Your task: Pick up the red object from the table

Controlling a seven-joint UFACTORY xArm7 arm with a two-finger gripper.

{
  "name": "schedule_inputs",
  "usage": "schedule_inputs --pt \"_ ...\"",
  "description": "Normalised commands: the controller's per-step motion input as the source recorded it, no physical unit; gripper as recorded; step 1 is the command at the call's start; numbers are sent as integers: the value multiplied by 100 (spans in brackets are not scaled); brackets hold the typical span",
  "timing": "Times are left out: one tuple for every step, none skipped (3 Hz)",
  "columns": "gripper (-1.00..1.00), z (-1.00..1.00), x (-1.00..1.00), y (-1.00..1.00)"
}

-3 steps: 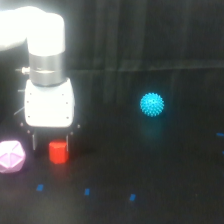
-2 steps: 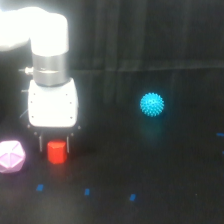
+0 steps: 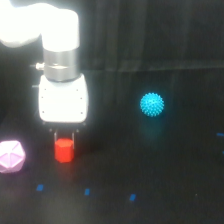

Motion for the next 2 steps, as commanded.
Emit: schedule_inputs --pt "-100 100 75 64" --pt "-99 100 -2 41"
